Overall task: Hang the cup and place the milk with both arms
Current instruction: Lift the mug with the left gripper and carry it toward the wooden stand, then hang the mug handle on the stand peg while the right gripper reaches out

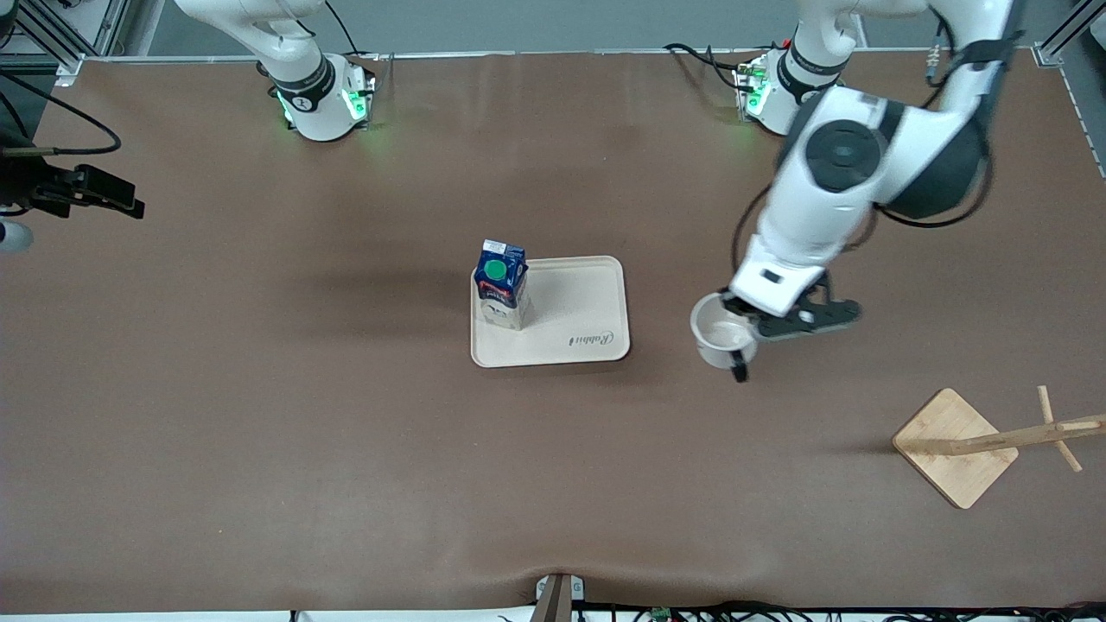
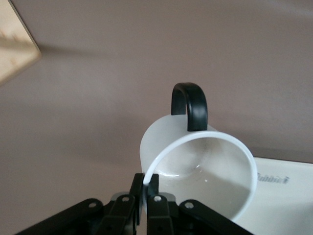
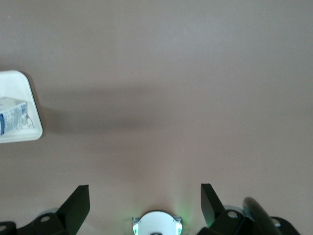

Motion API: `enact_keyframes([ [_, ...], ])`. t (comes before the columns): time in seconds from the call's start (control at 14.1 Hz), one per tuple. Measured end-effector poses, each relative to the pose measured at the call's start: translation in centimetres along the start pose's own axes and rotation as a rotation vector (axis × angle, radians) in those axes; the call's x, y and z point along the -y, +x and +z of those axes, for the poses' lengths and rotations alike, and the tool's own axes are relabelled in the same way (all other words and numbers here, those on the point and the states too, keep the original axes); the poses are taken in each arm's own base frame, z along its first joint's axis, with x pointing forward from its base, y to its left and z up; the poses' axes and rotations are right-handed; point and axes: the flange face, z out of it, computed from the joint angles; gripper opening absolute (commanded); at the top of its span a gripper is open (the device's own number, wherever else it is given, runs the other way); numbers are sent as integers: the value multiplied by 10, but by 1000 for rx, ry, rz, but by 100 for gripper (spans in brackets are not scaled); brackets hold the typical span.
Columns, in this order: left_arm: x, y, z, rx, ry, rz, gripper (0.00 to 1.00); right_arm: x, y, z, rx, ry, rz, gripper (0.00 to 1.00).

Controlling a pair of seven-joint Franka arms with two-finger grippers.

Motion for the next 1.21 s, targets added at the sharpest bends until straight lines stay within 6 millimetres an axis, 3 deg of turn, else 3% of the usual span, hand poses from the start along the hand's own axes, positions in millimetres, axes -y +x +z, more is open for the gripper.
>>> enact_keyframes([
  [0.28, 114, 44, -18, -36, 14, 56, 0, 14, 9, 16, 50, -7, -24, 100],
  [0.43, 157, 56, -34, -65, 20, 36, 0, 19, 9, 16, 52, -9, -33, 100],
  [0.64, 187, 70, -66, -122, 14, 25, 0, 20, 8, 17, 54, -9, -34, 100],
  [0.78, 220, 78, -76, -129, -38, 38, 0, 21, 8, 17, 55, -9, -35, 100],
  [0.99, 283, 90, -71, -135, -81, 44, 0, 21, 8, 17, 57, -9, -36, 100],
  [1.21, 309, 96, -55, -119, -122, 23, 0, 26, 8, 17, 57, 21, -44, 100],
])
